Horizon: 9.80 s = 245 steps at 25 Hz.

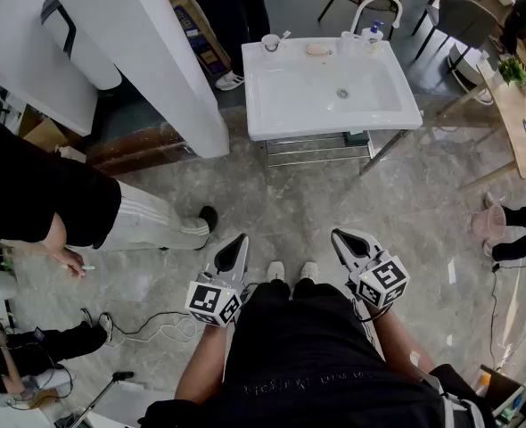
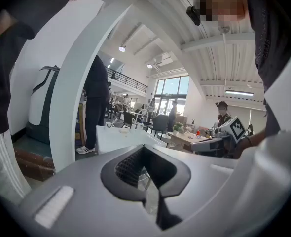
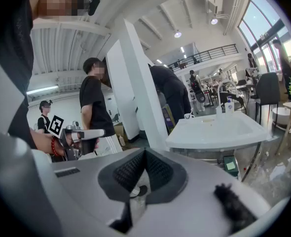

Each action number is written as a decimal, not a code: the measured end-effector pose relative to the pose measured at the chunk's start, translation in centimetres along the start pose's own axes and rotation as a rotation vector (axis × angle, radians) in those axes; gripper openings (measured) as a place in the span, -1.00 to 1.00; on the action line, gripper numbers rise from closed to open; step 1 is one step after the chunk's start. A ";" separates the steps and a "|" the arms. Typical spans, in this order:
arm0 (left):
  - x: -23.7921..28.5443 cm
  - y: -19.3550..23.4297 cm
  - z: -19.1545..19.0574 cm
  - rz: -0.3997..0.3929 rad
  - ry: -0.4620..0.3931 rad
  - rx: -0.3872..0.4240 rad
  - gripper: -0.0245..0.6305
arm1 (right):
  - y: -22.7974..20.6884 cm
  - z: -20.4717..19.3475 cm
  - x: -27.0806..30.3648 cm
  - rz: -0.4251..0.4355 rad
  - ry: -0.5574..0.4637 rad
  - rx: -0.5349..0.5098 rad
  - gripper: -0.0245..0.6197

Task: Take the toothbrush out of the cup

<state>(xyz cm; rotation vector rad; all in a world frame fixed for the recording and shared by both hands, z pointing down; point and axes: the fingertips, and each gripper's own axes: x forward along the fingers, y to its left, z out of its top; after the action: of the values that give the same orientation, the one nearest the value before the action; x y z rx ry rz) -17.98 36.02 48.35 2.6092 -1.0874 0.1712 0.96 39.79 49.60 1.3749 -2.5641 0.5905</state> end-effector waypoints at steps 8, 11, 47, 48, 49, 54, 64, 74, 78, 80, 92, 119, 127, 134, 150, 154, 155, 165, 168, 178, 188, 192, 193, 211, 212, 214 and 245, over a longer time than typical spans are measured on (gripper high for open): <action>1.5 -0.4 0.4 0.012 -0.005 0.004 -0.91 | -1.4 0.2 0.0 0.012 0.001 0.002 -0.89; 2.1 -0.8 0.5 0.020 -0.003 0.003 -0.90 | -2.1 0.2 0.0 0.024 -0.005 0.008 -0.89; 6.0 -6.8 2.1 0.090 -0.004 0.068 -0.90 | -10.8 -0.2 -3.8 0.035 -0.047 0.002 -0.88; 6.2 -6.7 2.1 0.088 -0.003 0.068 -0.90 | -10.9 -0.1 -3.6 0.036 -0.044 -0.001 -0.88; 6.3 -6.6 2.1 0.086 -0.002 0.067 -0.90 | -11.0 -0.1 -3.5 0.037 -0.040 -0.002 -0.88; 6.8 -5.9 1.9 0.088 -0.002 0.060 -0.91 | -11.3 -0.1 -2.8 0.038 -0.029 -0.001 -0.88; 8.9 -3.7 1.6 0.079 -0.010 0.031 -0.90 | -11.8 0.2 -0.4 0.037 -0.015 -0.006 -0.88; 13.9 1.8 3.2 0.044 -0.015 0.015 -0.90 | -14.4 2.4 4.8 0.001 0.019 -0.003 -0.88; 15.7 5.0 4.4 0.027 -0.006 0.014 -0.90 | -14.8 4.0 8.0 -0.010 0.015 0.014 -0.88; 16.5 6.7 4.8 0.019 0.004 0.007 -0.90 | -15.0 4.8 9.5 -0.018 0.015 0.023 -0.88; 20.9 14.4 6.5 -0.030 0.015 -0.024 -0.90 | -15.7 8.3 17.1 -0.049 0.054 0.031 -0.88; 25.7 24.8 9.9 -0.092 0.005 -0.047 -0.90 | -16.6 13.1 27.1 -0.085 0.057 0.063 -0.88; 25.7 23.6 10.4 -0.082 0.012 -0.037 -0.90 | -17.2 13.4 27.1 -0.053 0.061 0.064 -0.88; 27.4 23.3 9.6 -0.065 0.047 -0.030 -0.90 | -19.0 13.3 27.7 -0.029 0.045 0.087 -0.88; 39.0 23.8 14.2 0.093 0.023 -0.009 -0.90 | -32.2 17.4 31.8 0.106 0.051 0.004 -0.88; 41.0 23.3 14.6 0.128 0.025 0.003 -0.90 | -34.9 18.2 32.2 0.126 0.045 0.012 -0.88; 41.3 23.1 14.7 0.136 0.023 0.003 -0.90 | -35.4 18.3 32.3 0.133 0.045 0.012 -0.88; 41.6 22.7 15.2 0.214 0.029 -0.007 -0.90 | -37.3 18.9 34.0 0.200 0.065 -0.005 -0.88; 41.1 23.0 15.0 0.222 0.039 -0.011 -0.90 | -37.3 19.4 34.8 0.203 0.060 -0.010 -0.88; 41.1 24.8 16.0 0.181 0.014 -0.020 -0.90 | -37.2 20.3 39.3 0.171 0.081 -0.067 -0.88; 39.5 26.8 15.5 0.176 0.003 -0.073 -0.90 | -37.5 18.2 42.6 0.135 0.144 -0.109 -0.88; 39.9 27.3 15.0 0.164 0.019 -0.068 -0.90 | -37.6 18.1 44.1 0.133 0.157 -0.122 -0.87; 40.0 27.4 14.9 0.159 0.021 -0.069 -0.90 | -37.6 18.1 44.5 0.134 0.157 -0.117 -0.85; 48.3 23.8 14.7 -0.022 0.064 -0.005 -0.90 | -43.0 18.3 51.1 0.081 0.192 -0.143 -0.69; 48.4 23.9 14.7 -0.022 0.065 -0.005 -0.90 | -43.2 18.2 51.5 0.081 0.198 -0.149 -0.69; 48.6 24.0 14.7 -0.017 0.069 -0.007 -0.90 | -43.7 18.1 52.1 0.082 0.208 -0.160 -0.68; 48.5 25.0 13.4 0.053 0.117 -0.027 -0.90 | -45.3 19.3 56.8 0.097 0.141 -0.090 -0.64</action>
<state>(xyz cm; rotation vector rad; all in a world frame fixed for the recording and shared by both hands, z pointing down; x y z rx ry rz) -1.62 -17.53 52.50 2.5135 -1.1099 0.3151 7.40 -33.96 62.82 1.1435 -2.5218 0.5586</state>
